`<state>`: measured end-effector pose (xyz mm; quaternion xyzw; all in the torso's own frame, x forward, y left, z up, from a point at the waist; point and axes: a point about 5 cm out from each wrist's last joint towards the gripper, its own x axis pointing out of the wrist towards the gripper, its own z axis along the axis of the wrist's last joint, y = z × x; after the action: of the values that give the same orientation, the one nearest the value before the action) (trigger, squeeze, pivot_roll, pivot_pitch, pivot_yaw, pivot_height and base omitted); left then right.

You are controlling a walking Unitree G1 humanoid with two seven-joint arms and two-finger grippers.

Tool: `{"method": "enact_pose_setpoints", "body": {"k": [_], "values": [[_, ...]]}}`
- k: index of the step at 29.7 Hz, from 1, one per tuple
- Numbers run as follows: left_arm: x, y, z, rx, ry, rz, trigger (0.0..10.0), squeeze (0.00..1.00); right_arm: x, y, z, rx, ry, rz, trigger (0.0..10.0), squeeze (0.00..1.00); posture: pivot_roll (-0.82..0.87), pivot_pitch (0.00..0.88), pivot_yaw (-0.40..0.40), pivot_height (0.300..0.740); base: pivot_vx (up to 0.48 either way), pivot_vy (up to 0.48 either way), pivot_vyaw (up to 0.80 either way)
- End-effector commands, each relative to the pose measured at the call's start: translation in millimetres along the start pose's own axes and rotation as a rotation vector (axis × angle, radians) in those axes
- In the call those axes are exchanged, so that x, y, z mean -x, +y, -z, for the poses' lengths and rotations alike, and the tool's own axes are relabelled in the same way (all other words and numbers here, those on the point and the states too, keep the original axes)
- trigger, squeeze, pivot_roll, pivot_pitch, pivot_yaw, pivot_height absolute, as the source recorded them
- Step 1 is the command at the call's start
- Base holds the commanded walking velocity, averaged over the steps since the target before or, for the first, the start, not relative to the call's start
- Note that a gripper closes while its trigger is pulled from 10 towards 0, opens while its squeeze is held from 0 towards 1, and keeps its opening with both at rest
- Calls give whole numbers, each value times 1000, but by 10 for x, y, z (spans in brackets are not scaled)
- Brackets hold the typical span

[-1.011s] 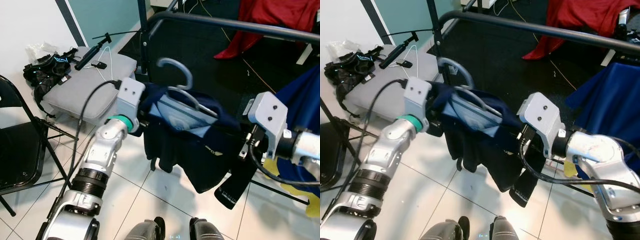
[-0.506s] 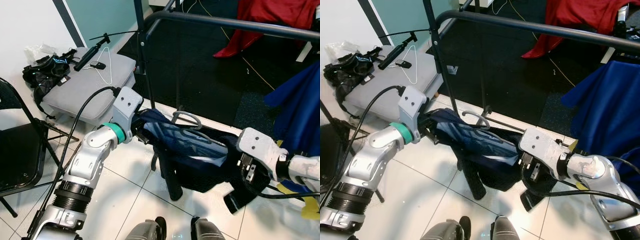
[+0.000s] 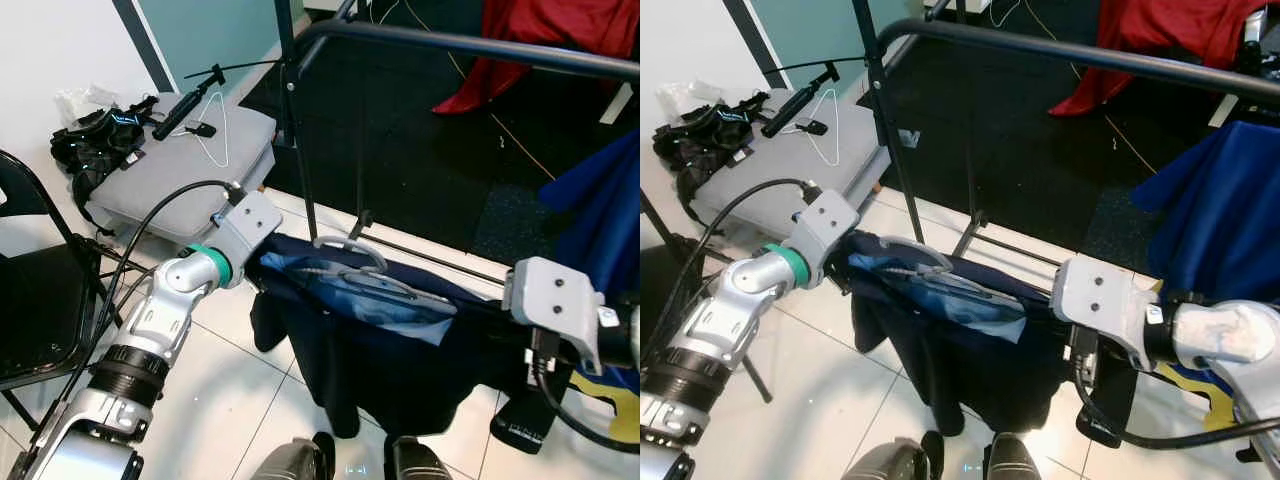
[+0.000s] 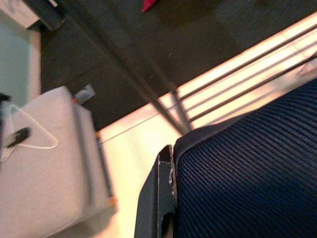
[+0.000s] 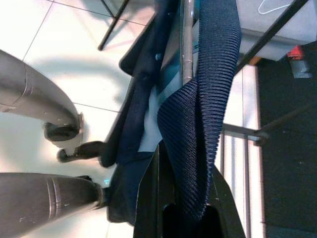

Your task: Hang hanger

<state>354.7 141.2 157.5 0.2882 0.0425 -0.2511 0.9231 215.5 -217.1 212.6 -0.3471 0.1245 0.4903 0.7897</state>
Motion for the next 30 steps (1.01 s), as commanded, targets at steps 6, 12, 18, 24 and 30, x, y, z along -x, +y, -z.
{"method": "enact_pose_setpoints", "body": {"k": [6,12,18,24,30], "values": [[112,476,280,-167,174,-239,10000,0,135,223,56,10,103,-161,10000,0,-184,129,216,740,0,0,0],[313,659,486,-299,273,-106,10000,0,146,212,248,7,199,-137,10000,0,-159,117,208,740,0,0,0],[386,556,736,-367,369,-17,10000,0,147,103,76,1,101,-94,10000,0,-165,114,203,740,0,0,0],[418,498,880,-421,419,19,10000,0,265,-20,18,18,95,-34,10000,0,-172,109,205,740,0,0,0],[580,731,1083,-507,544,-69,10000,0,377,-81,-115,12,11,9,10000,0,-175,106,209,740,0,0,0]]}}
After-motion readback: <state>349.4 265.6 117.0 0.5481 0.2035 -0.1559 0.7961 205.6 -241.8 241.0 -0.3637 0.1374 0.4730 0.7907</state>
